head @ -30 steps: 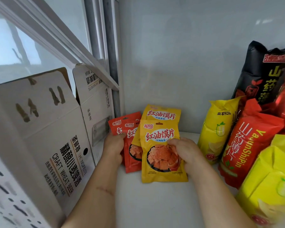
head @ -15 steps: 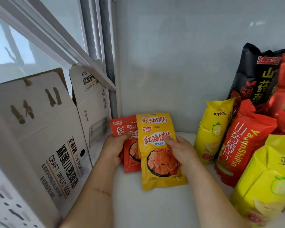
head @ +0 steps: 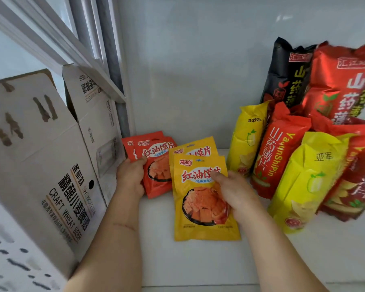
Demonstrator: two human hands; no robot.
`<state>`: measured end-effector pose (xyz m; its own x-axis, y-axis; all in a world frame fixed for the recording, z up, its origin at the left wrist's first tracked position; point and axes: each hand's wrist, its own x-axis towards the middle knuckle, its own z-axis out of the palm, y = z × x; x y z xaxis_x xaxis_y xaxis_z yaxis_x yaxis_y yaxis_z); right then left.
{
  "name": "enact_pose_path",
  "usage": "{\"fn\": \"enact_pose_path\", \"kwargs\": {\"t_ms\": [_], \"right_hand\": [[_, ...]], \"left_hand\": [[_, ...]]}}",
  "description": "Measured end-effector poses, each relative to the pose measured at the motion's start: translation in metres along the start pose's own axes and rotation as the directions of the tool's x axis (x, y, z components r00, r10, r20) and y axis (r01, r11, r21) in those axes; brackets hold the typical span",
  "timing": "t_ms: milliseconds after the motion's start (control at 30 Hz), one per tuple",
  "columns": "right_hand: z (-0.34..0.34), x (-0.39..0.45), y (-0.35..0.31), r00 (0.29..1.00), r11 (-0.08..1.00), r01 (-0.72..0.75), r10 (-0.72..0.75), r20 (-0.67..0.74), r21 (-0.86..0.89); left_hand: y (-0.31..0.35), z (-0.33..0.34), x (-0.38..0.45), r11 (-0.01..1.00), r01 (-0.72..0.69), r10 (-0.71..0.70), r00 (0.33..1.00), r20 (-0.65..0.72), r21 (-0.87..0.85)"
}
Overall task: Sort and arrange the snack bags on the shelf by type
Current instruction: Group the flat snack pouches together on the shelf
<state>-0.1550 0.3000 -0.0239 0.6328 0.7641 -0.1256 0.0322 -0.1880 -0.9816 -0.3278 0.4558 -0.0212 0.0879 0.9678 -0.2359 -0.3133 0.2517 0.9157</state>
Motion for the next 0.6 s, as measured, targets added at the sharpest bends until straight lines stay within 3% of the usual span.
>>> {"fn": "enact_pose_path", "kwargs": {"t_ms": [167, 600], "right_hand": [[-0.016, -0.031, 0.005, 0.998, 0.998, 0.054, -0.055, -0.018, -0.038], [-0.084, -0.149, 0.040, 0.994, 0.986, 0.035, -0.051, 0.098, 0.161]], "left_hand": [[-0.003, -0.006, -0.019, 1.000, 0.020, -0.020, 0.999, 0.050, 0.009], [-0.016, -0.038, -0.168, 0.996, -0.080, 0.075, 0.993, 0.096, 0.043]]}}
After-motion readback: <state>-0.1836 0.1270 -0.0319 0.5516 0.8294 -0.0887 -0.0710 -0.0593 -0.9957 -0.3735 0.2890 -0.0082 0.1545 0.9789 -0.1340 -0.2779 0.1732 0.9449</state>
